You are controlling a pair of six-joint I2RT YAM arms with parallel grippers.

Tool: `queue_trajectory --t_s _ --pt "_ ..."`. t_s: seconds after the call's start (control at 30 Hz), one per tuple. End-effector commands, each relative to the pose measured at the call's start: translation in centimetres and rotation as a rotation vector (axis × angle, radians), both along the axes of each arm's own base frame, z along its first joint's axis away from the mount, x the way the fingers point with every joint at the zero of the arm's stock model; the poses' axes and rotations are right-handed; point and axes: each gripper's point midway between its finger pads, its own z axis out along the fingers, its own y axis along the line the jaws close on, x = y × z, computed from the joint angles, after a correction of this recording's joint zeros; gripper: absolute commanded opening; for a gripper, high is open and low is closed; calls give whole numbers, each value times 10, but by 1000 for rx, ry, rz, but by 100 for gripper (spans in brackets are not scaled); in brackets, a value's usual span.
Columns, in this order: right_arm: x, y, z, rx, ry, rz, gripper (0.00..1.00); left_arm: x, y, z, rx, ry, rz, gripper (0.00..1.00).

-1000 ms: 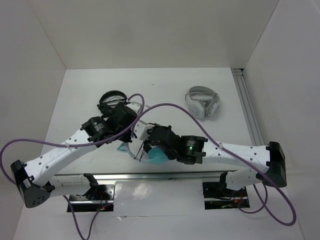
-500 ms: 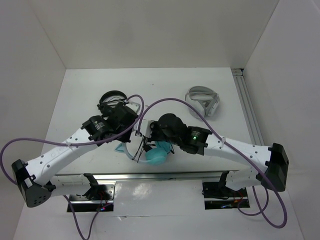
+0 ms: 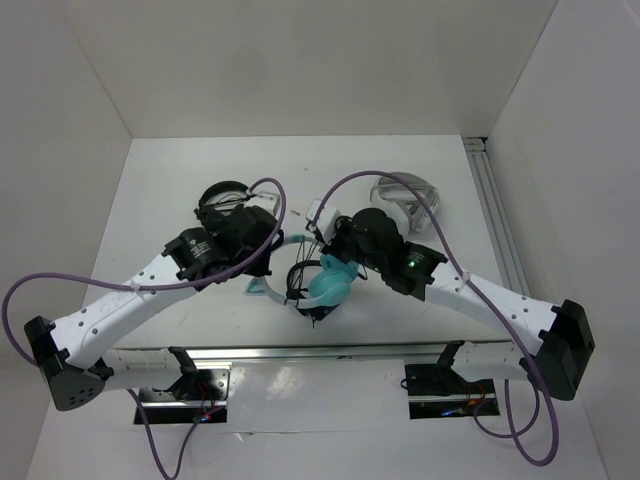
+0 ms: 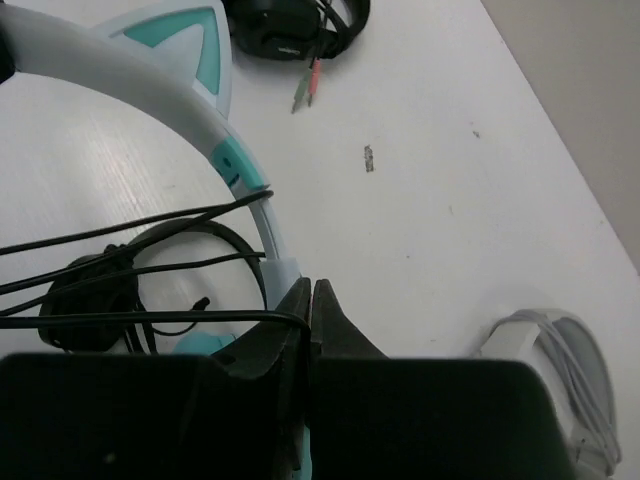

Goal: Wrap the headphones

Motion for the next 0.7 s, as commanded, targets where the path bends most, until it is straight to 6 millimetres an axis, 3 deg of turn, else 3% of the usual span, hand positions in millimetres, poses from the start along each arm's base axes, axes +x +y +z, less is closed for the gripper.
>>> queue_trajectory --t_s 0.0,0.17,0.33,0.53,0.67 --pt "36 -38 38 190 -35 -255 0 -7 3 20 -61 -6 20 0" --pt "42 -49 42 234 -32 -269 0 -7 -7 22 -113 8 -25 0" --pt "51 -45 43 217 -8 -258 0 -12 -13 9 -101 36 -106 0" --pt "59 -39 65 231 -46 -250 1 -13 -15 6 -80 27 -143 0" --pt "64 -40 58 197 -49 -262 2 -13 -14 7 -49 5 -161 0"
